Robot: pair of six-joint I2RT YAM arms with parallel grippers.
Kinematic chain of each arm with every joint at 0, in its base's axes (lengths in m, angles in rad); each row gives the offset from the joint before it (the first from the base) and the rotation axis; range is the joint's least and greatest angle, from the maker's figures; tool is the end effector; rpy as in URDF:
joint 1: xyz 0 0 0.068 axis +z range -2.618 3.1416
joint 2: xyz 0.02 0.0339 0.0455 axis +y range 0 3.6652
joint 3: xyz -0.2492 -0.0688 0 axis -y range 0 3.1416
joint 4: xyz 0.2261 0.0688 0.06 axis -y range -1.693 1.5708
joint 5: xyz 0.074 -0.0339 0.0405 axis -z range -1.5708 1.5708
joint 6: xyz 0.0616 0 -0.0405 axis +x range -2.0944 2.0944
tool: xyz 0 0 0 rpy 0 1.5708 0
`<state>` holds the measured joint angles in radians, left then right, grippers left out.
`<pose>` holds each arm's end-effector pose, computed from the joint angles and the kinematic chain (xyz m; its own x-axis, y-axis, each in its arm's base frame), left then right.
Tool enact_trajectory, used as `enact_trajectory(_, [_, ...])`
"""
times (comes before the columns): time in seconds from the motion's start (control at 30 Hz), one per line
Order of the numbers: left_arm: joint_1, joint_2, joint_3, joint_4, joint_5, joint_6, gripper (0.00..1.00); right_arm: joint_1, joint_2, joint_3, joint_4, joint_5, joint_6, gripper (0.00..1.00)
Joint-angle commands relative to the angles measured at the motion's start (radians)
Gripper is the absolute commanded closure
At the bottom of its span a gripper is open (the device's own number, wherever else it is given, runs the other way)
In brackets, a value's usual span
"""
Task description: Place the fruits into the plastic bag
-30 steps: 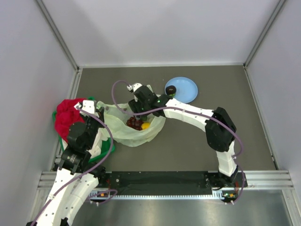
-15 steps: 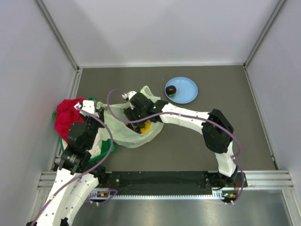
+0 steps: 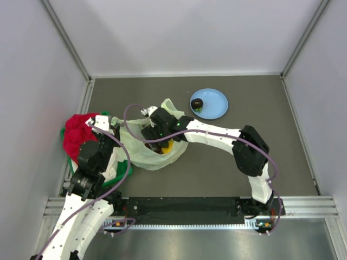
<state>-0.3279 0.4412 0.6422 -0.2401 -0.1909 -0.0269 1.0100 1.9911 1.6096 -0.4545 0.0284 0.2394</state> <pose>0.1350 -0.0336 0.3186 -0.0407 -0.0141 -0.9991 0.1357 0.9906 -0.0195 0.2380 0.3757 0.2119 -0.5817 -0.4805 -0.6563 -0.7189 0.6811 0.1385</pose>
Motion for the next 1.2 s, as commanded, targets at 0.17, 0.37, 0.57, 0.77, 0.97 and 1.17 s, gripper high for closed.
enact_trajectory(0.17, [0.004, -0.006, 0.004, 0.047, 0.008, -0.004, 1.0, 0.01, -0.11, -0.01, 0.045, 0.01, 0.017, 0.05])
enact_trajectory(0.37, [0.004, -0.006, 0.004, 0.045, 0.01, -0.005, 1.0, 0.013, -0.164, -0.036, 0.063, 0.031, 0.015, 0.05])
enact_trajectory(0.57, [0.004, -0.007, 0.004, 0.045, 0.007, -0.005, 1.0, 0.018, -0.23, -0.074, 0.122, 0.031, 0.012, 0.05])
enact_trajectory(0.77, [0.004, -0.007, 0.004, 0.044, 0.005, -0.005, 1.0, 0.022, -0.271, -0.086, 0.158, -0.022, 0.006, 0.08])
enact_trajectory(0.97, [0.006, -0.007, 0.004, 0.042, 0.004, -0.005, 1.0, 0.029, -0.25, -0.06, 0.165, -0.137, 0.008, 0.09])
enact_trajectory(1.17, [0.004, -0.007, 0.004, 0.044, 0.004, -0.004, 1.0, 0.05, -0.236, -0.02, 0.162, -0.189, 0.008, 0.1])
